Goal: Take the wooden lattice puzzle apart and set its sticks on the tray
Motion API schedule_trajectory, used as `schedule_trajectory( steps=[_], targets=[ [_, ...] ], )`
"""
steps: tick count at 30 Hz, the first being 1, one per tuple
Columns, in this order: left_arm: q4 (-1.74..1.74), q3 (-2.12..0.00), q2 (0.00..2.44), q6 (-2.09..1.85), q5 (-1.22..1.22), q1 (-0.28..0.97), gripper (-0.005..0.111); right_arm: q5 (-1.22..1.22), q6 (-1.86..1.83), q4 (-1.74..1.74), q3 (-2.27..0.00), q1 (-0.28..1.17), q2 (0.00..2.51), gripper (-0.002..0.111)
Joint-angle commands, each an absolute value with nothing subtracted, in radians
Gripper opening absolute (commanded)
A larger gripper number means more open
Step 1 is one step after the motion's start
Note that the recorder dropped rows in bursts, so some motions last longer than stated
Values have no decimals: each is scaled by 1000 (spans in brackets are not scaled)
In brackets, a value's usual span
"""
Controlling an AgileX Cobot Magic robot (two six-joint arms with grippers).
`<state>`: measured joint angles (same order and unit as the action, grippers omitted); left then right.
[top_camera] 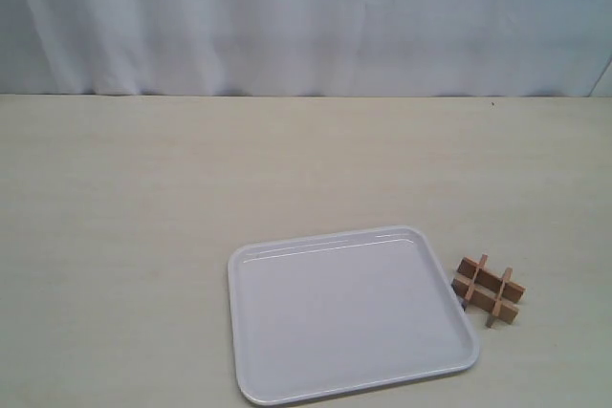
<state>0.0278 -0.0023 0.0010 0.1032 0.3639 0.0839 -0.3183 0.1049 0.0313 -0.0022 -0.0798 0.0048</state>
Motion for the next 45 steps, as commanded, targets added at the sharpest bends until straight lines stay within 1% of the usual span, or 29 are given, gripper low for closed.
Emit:
schedule_trajectory(
  steps=[1,3,6,8,16,22,25,31,33,36,38,42,45],
  targets=[
    [33,0,0,102,362,83,0,-422,452,108,0,-78,0,4],
    [35,0,0,102,362,83,0,-432,565,117,0,-78,0,4],
    [37,0,0,102,362,83,0,-617,593,127,0,-78,0,4],
    [37,0,0,102,362,83,0,-666,613,157,-50,-78,39,4],
    [37,0,0,102,360,83,0,-345,341,-14,-481,-78,436,4],
    [37,0,0,102,360,83,0,-18,292,-263,-682,-78,743,4],
    [37,0,0,102,360,83,0,132,292,-321,-721,-78,886,4],
    [37,0,0,102,360,83,0,243,292,-342,-722,-75,1151,4],
    [37,0,0,102,360,83,0,300,282,-337,-744,-47,1223,4],
    [37,0,0,102,360,83,0,482,184,-337,-822,40,1328,4],
    [37,0,0,102,360,83,0,562,145,-337,-862,93,1380,4],
    [37,0,0,102,360,83,0,615,116,-337,-884,138,1457,4],
    [37,0,0,102,360,83,0,630,119,-337,-884,138,1490,5]
  ],
)
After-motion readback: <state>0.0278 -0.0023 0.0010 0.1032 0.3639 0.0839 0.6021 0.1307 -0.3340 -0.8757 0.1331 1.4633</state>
